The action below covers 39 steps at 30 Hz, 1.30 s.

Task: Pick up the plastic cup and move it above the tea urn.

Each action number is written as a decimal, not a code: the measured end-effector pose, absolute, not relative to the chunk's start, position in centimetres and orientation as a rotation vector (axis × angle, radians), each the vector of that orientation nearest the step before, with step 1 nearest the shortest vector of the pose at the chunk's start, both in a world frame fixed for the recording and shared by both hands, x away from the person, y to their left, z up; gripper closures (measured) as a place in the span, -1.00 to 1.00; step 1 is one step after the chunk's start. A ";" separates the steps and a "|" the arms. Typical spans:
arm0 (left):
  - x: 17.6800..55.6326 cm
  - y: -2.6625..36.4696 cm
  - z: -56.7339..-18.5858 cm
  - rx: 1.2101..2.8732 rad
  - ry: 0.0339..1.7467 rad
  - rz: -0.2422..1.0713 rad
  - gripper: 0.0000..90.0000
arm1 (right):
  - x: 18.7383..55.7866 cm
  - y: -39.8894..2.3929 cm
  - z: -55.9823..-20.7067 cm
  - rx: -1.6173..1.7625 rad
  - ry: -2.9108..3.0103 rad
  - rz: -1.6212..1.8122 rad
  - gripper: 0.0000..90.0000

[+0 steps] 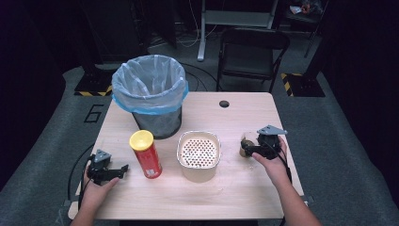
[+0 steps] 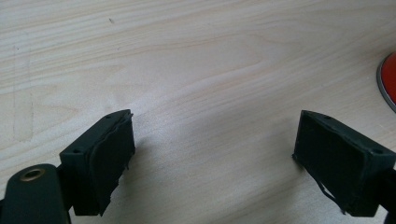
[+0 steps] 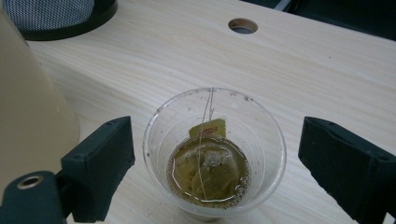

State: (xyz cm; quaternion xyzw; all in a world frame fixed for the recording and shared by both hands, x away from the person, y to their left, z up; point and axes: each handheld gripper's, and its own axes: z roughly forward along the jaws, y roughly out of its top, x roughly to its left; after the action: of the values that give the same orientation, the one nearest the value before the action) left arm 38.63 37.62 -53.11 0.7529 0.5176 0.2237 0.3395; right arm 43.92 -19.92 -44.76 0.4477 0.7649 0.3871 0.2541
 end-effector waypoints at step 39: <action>38.6 37.6 -53.0 1.969 1.350 0.574 -0.73 | 41.9 -12.1 -42.2 1.057 2.409 1.163 0.50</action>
State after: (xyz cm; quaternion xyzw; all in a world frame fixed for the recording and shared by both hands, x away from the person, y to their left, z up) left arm 38.61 37.65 -53.04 0.7552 0.5176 0.2202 0.3366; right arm 41.94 -12.05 -42.21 0.3642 0.8302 0.4008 0.1320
